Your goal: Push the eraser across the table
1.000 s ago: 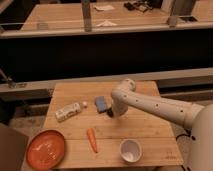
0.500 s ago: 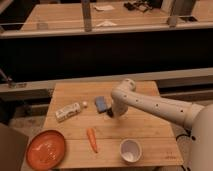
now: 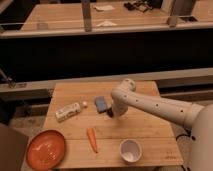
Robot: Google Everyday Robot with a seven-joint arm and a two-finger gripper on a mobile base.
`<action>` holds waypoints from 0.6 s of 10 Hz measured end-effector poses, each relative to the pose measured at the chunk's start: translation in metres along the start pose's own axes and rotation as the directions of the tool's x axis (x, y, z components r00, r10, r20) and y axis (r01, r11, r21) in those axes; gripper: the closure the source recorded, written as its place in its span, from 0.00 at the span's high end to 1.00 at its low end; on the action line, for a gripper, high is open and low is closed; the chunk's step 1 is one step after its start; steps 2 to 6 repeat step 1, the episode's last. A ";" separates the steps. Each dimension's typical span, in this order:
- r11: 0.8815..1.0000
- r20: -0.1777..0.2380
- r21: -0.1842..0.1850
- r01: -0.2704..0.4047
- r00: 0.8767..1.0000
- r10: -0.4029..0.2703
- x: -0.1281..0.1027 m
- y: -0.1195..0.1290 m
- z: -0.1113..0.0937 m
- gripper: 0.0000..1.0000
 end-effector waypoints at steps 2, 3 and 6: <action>1.000 0.000 0.000 0.000 1.000 0.000 0.000 0.000 0.000 0.03; 1.000 0.000 0.000 0.000 1.000 0.000 0.000 0.000 0.000 0.03; 1.000 0.000 0.000 0.000 1.000 0.000 0.000 0.000 0.000 0.03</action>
